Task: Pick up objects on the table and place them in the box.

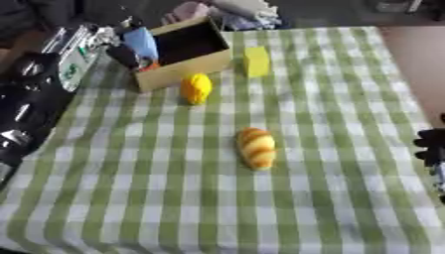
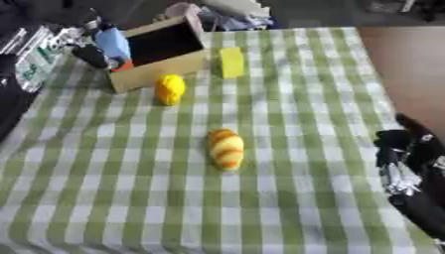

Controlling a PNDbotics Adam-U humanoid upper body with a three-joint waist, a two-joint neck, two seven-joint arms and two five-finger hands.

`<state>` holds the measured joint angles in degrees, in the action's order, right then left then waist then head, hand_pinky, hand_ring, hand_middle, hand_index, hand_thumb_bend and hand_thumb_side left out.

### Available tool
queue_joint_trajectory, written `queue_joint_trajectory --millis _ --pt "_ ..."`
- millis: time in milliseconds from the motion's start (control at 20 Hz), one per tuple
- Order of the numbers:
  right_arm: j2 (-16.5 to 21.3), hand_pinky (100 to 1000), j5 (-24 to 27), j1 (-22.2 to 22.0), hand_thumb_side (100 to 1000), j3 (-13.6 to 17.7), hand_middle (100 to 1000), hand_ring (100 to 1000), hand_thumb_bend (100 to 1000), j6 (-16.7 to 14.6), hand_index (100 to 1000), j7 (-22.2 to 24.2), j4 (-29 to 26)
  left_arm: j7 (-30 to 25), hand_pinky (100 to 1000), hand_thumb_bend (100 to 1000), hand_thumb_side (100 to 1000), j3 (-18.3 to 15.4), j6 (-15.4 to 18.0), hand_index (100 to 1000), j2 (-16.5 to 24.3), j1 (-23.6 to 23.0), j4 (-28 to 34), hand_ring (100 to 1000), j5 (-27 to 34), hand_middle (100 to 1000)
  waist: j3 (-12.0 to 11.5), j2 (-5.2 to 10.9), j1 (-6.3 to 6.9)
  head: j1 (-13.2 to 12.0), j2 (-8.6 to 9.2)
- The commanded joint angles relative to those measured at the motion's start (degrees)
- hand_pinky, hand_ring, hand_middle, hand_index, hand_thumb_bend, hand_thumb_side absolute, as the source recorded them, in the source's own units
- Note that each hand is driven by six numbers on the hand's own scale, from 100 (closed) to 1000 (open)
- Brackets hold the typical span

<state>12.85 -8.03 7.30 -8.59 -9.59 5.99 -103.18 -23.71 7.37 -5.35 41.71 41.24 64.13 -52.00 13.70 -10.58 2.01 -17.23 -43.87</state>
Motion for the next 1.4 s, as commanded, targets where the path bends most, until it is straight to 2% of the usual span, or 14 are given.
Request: queue_joint_trajectory --millis 50,200,400,600,750,1050,1400 --pt "0.5 675 0.2 0.4 470 0.0 711 738 100 -0.1 937 0.1 -0.6 -0.9 699 427 348 -1.0 0.4 773 1.1 0.4 -0.4 637 0.3 664 -0.1 1.60 0.01 0.1 -0.25" --pt "0.4 675 0.2 0.4 470 0.0 711 738 100 -0.1 937 0.1 -0.6 -1.5 706 436 363 -1.0 0.7 786 1.0 0.3 -0.5 651 0.6 682 -0.1 1.57 -0.05 0.2 -0.25" --pt "0.4 675 0.2 0.3 470 0.0 711 738 100 -0.1 937 0.1 -0.6 -3.7 742 472 431 -0.7 1.5 846 1.2 0.2 -0.2 709 0.9 751 -0.2 1.55 -0.14 0.2 -0.25" --pt "0.4 675 0.2 0.3 470 0.1 711 738 100 -0.1 937 0.0 -0.6 -4.9 775 585 565 -1.4 2.0 878 2.1 0.1 1.4 756 1.4 802 -0.3 1.58 -0.09 0.3 -0.25" --pt "0.4 675 0.1 0.3 472 0.2 711 738 100 -0.1 937 0.0 -0.6 -4.7 789 595 624 -1.9 2.2 892 3.3 -0.4 3.7 776 2.6 827 -0.4 1.60 -0.04 0.5 -0.25" --pt "0.5 675 -0.1 0.3 470 0.3 712 738 100 -0.1 937 -0.2 -0.6 -3.4 789 604 628 -3.4 1.6 894 5.9 -2.3 10.0 778 5.5 834 -0.9 1.68 0.10 0.9 -0.25" --pt "0.6 676 -0.3 0.5 470 0.7 712 739 100 -0.1 937 -0.5 -0.6 2.6 764 528 584 -6.3 -0.8 868 8.1 -7.1 18.3 737 11.1 790 -1.3 1.57 -0.05 1.6 -0.25"
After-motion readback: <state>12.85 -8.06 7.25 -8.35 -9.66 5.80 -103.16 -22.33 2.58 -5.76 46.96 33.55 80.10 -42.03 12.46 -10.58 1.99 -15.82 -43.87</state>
